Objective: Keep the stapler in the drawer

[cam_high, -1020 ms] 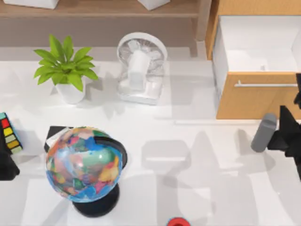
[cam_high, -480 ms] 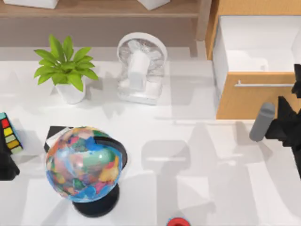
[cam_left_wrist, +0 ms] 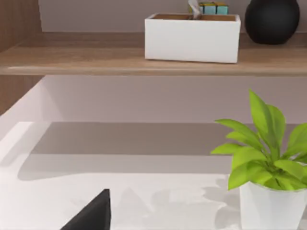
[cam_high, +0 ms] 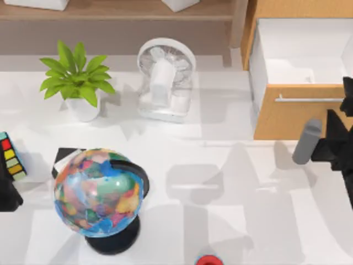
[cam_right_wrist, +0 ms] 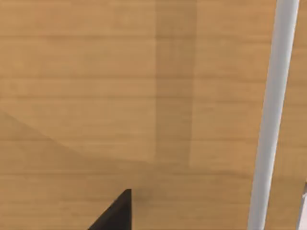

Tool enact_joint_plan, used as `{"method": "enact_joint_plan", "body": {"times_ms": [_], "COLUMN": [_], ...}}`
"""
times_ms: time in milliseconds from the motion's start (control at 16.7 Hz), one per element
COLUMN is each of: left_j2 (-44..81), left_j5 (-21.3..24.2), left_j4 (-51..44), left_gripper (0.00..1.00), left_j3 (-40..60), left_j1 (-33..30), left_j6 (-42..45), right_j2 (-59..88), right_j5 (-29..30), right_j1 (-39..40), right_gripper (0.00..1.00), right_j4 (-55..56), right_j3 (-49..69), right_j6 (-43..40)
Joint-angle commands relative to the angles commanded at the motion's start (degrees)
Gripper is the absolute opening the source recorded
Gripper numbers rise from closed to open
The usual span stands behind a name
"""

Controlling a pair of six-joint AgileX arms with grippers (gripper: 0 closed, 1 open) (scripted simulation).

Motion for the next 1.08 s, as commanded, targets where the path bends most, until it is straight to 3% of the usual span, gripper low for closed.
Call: {"method": "enact_joint_plan", "body": {"times_ms": [540, 1080], "left_j2": [0.0, 0.0], "left_j5": [0.0, 0.0], "left_j4": [0.0, 0.0], "left_gripper": [1.0, 1.0], "left_j3": [0.0, 0.0], "left_j1": [0.0, 0.0], "left_j6": [0.0, 0.0], "right_j2": [0.0, 0.1], "right_j5": [0.0, 0.0], "right_j1": [0.0, 0.1], "right_gripper": [0.02, 0.0], "right_j4": [0.0, -0.2], "right_j3": [0.0, -0.1], "right_j6": [0.0, 0.2]}}
